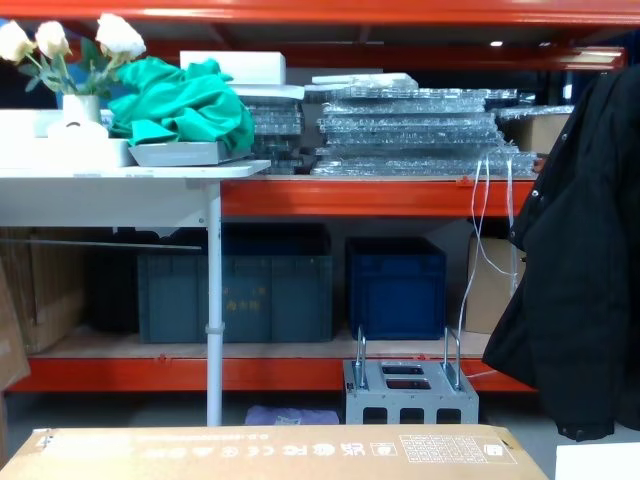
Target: Use one hand to grasp the basket and place it at the designated location.
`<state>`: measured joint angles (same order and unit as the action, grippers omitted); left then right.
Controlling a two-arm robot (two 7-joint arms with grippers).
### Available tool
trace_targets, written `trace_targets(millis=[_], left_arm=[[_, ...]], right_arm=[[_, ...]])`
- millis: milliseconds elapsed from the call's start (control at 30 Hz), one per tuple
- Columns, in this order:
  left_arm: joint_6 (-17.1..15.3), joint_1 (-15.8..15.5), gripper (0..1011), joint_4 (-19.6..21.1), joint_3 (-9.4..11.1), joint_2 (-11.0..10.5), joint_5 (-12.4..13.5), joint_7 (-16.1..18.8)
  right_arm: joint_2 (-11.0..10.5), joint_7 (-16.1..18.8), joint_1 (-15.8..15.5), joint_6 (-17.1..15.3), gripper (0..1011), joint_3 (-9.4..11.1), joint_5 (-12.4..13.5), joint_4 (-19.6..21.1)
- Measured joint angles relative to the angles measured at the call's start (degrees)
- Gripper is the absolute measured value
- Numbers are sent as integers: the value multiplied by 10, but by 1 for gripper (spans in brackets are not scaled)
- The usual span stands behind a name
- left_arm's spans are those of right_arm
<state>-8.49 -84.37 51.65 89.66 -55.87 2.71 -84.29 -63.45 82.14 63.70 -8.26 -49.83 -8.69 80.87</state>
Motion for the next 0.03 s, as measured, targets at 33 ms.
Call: trace_targets(millis=[33], left_arm=[[0,0,0,0,0,0,0,0]], right_arm=[[0,0,0,0,1000,0,0,0]])
